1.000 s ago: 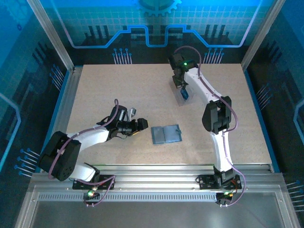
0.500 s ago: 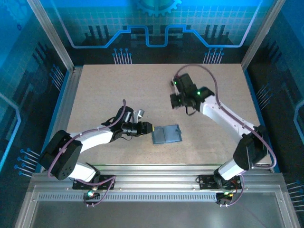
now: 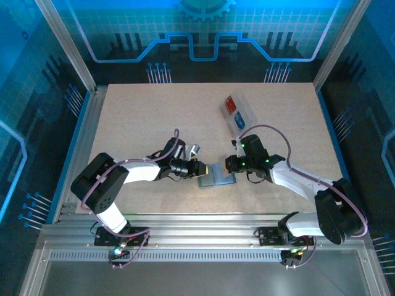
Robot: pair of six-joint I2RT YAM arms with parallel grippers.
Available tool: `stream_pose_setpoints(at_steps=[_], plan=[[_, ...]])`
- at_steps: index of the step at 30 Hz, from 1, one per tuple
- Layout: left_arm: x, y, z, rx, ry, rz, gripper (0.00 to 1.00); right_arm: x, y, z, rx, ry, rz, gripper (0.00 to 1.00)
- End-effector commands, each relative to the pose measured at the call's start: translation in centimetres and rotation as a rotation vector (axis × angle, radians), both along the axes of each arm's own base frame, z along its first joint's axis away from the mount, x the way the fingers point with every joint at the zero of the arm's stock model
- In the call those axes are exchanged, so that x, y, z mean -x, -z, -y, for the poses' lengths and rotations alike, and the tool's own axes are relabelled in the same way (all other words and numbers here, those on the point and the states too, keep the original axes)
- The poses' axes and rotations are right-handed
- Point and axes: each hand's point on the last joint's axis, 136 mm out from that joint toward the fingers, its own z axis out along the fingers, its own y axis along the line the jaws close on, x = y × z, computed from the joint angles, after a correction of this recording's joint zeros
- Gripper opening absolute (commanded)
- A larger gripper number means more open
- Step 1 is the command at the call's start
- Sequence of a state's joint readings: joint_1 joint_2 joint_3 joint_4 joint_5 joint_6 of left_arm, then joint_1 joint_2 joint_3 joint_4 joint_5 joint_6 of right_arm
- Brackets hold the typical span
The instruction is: Put the credit cards into the card holder
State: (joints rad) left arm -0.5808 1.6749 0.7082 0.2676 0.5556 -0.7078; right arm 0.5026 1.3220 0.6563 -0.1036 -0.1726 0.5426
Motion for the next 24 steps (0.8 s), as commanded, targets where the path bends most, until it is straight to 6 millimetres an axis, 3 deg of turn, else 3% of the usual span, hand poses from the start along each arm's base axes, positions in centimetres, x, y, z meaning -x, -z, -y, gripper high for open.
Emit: stream_pose_setpoints(at_steps=[1, 11, 24], plan=[[-0.3, 0.0, 0.7, 0.006, 0.018, -0.009, 0.2, -0.8, -1.3, -1.8, -0.138, -0.017, 0.043, 0.0], [0.1, 1.7, -0.1, -0.056, 0.004, -0.057, 0.15, -1.4, 1.4, -2.1, -0.184, 0.005, 0.008, 0.0], [0.3, 2.7, -0.6, -0.111, -0.005, -0.089, 0.15, -1.4, 2.8, -2.1, -0.221, 0.034, -0.076, 0.0]])
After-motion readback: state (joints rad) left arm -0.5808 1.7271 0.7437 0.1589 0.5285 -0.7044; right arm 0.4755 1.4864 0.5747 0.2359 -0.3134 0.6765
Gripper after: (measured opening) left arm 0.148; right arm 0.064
